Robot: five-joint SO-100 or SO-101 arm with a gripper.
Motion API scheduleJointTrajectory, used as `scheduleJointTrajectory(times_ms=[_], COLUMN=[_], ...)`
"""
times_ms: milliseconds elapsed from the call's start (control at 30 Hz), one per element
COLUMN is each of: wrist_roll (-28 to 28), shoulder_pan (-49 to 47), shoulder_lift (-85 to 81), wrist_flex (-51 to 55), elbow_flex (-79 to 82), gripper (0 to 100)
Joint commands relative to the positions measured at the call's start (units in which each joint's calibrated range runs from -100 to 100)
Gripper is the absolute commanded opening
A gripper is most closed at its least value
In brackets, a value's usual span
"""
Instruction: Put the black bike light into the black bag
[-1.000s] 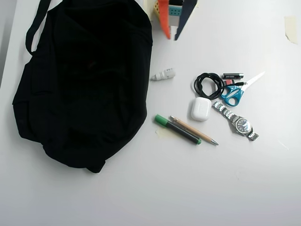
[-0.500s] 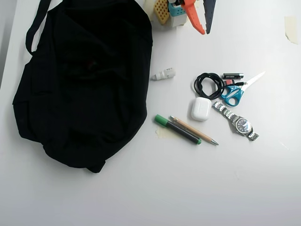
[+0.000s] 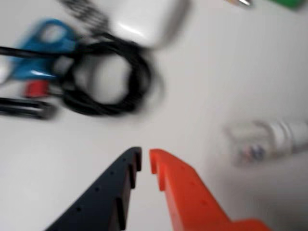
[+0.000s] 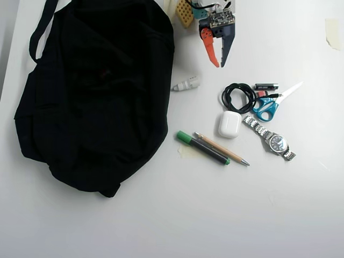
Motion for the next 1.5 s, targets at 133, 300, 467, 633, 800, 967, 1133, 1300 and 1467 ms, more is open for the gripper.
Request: scheduleJointTrajectory(times_ms=[133,300,467,633,800,967,1133,1300,1467], wrist_roll=[0.40,0.45,0.45,0.45,0.45,0.45,0.45,0.45,0.45], shoulder_pan=[4.12,7.12,6.82,7.41,7.41,7.41,7.41,7.41,7.41], shoulder_lift=[-1.09,-1.09,-1.09,-1.09,-1.09,-1.09,-1.09,-1.09,-1.09], wrist_flex=[0.08,2.24,4.65,4.99,4.99,4.99,4.99,4.99,4.99], elbow_flex=[5.34,5.34,5.34,5.34,5.34,5.34,5.34,5.34,5.34], gripper=[2,2,2,2,2,2,2,2,2])
